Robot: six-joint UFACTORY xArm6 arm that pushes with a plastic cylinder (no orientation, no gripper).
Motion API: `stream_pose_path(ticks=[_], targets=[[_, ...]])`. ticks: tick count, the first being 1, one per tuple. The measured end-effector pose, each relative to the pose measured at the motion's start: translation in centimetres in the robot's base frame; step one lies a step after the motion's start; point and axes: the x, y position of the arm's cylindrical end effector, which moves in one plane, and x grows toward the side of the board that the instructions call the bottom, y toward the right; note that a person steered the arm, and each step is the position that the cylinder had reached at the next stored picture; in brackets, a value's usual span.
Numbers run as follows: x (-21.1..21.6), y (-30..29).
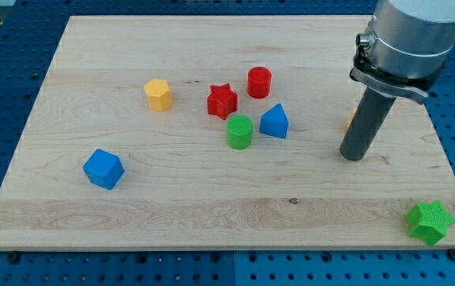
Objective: Point your arm above the yellow heart
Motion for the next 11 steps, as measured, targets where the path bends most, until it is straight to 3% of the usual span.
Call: stream_pose_path(ticks=[4, 5, 7, 9, 11], targets=[[-7.2, 0.0], [-9.3, 1.6], [-9.2, 7.1], [-8.2, 5.1], [-12.7, 3.2]])
